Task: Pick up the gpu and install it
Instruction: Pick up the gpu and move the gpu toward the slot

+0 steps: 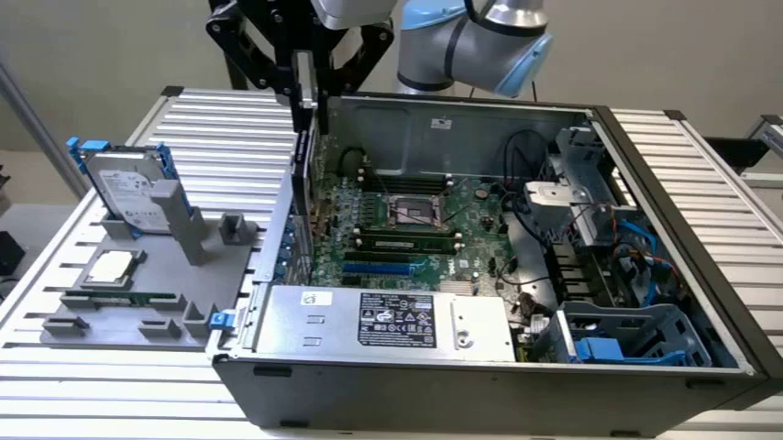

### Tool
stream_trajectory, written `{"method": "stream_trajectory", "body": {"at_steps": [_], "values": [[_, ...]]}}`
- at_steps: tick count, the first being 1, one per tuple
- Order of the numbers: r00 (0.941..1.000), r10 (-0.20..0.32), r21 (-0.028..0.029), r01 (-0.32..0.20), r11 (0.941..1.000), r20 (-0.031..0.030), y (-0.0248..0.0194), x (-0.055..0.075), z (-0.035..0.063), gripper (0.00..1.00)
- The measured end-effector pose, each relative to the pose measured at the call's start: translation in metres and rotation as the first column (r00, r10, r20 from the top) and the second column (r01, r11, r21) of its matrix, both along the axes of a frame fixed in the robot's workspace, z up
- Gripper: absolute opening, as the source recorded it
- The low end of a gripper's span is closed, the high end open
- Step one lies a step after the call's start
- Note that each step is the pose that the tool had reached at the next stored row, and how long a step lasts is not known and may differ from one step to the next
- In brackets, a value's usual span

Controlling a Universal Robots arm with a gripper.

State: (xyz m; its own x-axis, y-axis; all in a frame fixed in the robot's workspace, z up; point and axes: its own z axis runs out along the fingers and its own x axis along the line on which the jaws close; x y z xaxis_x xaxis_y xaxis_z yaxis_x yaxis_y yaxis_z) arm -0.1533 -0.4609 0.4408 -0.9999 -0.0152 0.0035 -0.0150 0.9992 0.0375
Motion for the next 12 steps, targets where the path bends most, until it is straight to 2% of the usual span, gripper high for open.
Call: {"method": "stream_trajectory", "body": {"at_steps": [8,12], "values": [[1.0,0.0,-0.002,0.0,1.0,0.0,0.0001,0.042,-0.0166,0.0],[1.0,0.0,-0.0021,0.0,1.0,0.0,0.0027,0.063,-0.0248,0.0]]}}
